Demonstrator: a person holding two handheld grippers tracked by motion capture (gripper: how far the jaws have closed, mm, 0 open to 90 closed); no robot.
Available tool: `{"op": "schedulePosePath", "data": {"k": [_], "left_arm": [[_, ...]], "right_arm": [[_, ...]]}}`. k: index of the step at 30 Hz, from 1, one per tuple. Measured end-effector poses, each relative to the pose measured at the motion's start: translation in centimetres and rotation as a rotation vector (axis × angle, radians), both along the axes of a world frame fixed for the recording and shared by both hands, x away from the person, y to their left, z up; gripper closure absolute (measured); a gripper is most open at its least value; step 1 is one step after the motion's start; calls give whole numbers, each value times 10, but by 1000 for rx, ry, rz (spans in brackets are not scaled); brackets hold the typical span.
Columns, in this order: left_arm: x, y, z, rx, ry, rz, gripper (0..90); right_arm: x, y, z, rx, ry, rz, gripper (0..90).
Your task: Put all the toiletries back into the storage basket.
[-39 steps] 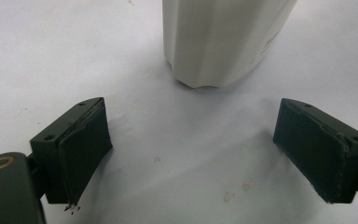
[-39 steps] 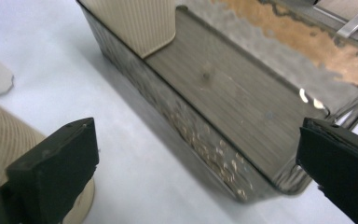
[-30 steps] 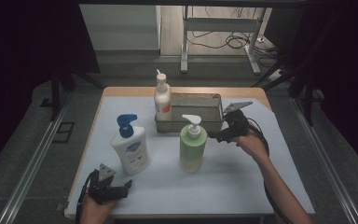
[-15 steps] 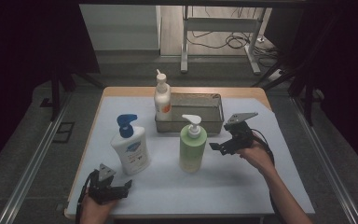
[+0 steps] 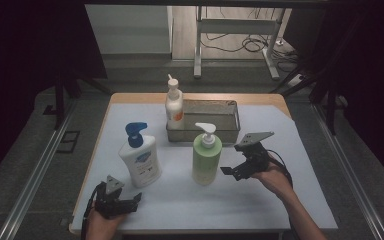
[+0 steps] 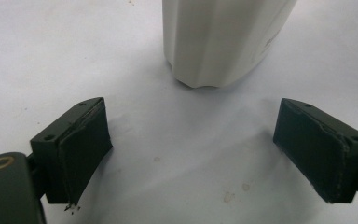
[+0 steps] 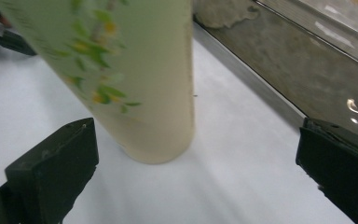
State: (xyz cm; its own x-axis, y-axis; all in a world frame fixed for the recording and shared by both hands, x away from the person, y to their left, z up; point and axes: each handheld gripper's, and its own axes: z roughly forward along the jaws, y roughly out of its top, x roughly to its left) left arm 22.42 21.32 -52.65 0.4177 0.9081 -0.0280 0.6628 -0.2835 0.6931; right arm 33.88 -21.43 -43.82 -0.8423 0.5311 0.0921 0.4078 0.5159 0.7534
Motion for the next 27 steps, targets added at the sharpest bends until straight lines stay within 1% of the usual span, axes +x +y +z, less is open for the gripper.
{"op": "schedulePosePath", "data": {"k": [1, 5, 8, 15, 17, 20, 22, 27], "left_arm": [[0, 0, 0, 0, 0, 0, 102], [0, 0, 0, 0, 0, 1, 103], [0, 0, 0, -1, 0, 2, 102], [0, 0, 0, -1, 0, 2, 102], [0, 0, 0, -1, 0, 2, 102], [0, 0, 0, -1, 0, 1, 103], [0, 0, 0, 2, -1, 0, 102], [0, 0, 0, 1, -1, -2, 102]], "right_arm": [[-1, 1, 0, 11, -4, 1, 13], [-5, 6, 0, 48, 5, 12, 17], [-9, 12, 1, 55, 6, 22, 13], [-14, 27, 5, 72, -12, 39, 4], [-14, 31, 6, 70, -19, 43, 6], [-14, 36, 8, 61, -31, 44, 34], [-14, 40, 8, 49, -43, 49, 34], [-12, 49, 9, 40, -62, 56, 39]]}}
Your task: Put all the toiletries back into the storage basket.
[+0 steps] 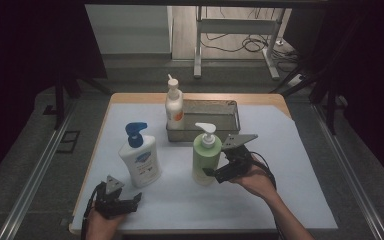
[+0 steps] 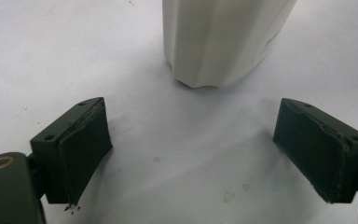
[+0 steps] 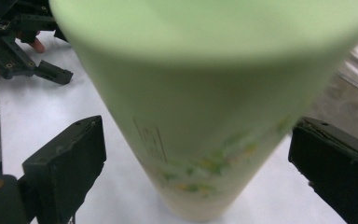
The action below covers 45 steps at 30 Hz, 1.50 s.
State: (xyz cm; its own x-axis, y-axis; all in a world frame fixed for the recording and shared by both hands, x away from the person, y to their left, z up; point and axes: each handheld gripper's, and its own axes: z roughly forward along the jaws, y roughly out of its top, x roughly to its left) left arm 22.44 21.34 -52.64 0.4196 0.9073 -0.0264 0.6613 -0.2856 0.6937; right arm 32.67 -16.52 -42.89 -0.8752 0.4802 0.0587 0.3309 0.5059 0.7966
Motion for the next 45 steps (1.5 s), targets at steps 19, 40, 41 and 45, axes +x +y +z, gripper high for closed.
{"op": "schedulePosePath", "data": {"k": [19, 40, 41, 45], "left_arm": [[0, 0, 0, 0, 1, -1, 102], [0, 0, 0, 1, 2, -1, 102], [0, 0, 0, 1, 2, -1, 102], [0, 0, 0, 1, 2, -1, 102]], "right_arm": [[6, 19, -2, -11, -62, -20, 108], [7, 14, 17, -38, -15, -40, 121], [7, 14, 17, -38, -15, -40, 121], [8, 14, 25, -39, -29, -47, 121]]}}
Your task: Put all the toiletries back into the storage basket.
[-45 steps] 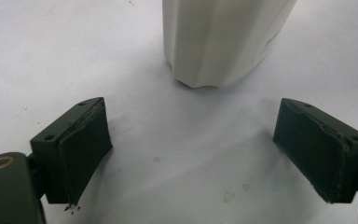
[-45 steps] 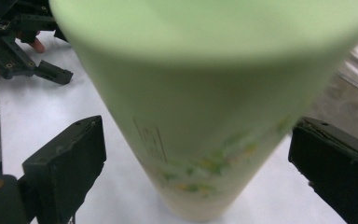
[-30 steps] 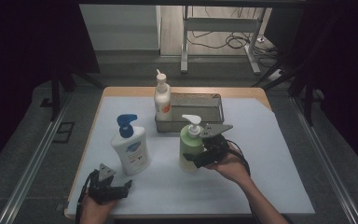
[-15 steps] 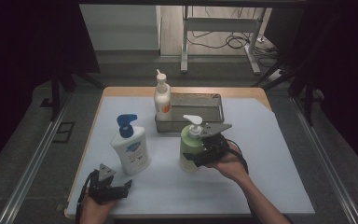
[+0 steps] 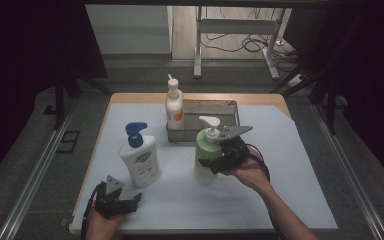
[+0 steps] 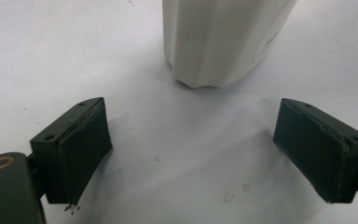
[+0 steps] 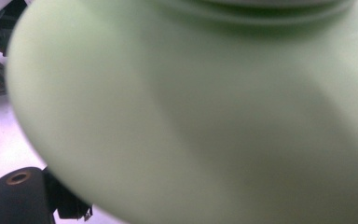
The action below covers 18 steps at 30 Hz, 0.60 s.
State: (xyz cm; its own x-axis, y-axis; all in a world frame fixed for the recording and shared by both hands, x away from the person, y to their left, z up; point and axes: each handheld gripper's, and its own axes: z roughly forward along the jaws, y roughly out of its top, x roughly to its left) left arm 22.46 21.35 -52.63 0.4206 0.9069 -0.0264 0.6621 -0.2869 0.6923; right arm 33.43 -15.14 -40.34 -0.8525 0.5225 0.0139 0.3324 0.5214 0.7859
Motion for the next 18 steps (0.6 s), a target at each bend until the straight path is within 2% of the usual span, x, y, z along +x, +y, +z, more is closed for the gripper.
{"op": "schedulePosePath", "data": {"k": [18], "left_arm": [[0, 0, 0, -3, -1, 2, 102]], "right_arm": [[16, 4, 34, -5, -36, -28, 121]]}}
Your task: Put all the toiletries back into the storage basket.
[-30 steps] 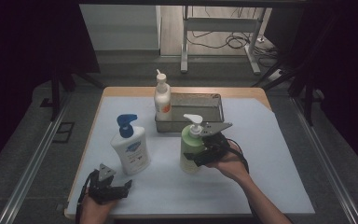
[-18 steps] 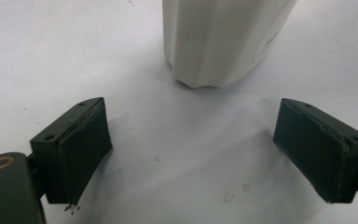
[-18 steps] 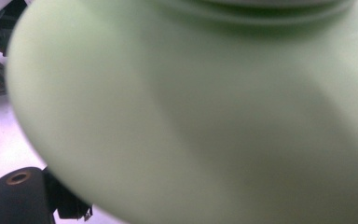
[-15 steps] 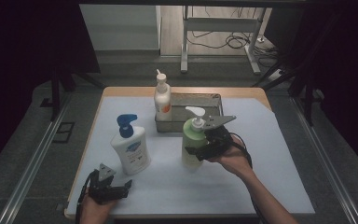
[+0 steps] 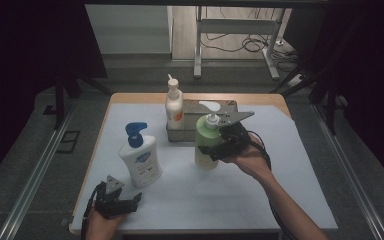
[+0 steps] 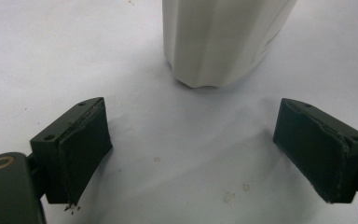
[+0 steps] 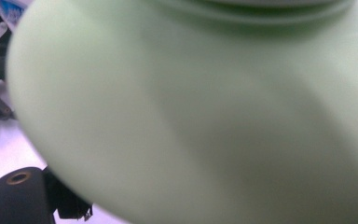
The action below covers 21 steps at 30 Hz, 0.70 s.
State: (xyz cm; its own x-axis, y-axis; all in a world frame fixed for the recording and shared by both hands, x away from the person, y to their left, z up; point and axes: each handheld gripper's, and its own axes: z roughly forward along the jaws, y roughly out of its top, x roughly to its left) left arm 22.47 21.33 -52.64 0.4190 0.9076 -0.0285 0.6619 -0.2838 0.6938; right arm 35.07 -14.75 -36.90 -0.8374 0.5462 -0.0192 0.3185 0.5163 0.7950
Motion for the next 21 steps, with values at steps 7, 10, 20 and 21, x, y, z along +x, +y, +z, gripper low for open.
{"op": "schedulePosePath", "data": {"k": [7, 10, 20, 21], "left_arm": [[0, 0, 0, -1, 1, 0, 102], [0, 0, 0, 0, 1, 0, 102], [0, 0, 0, 0, 0, 0, 102], [0, 0, 0, 0, 0, 0, 102]], "right_arm": [[9, 2, 14, 4, -18, -14, 122], [14, 3, 20, 6, -20, -22, 122], [32, 6, 33, 14, -28, -63, 122], [35, 6, 34, 13, -30, -73, 122]]}}
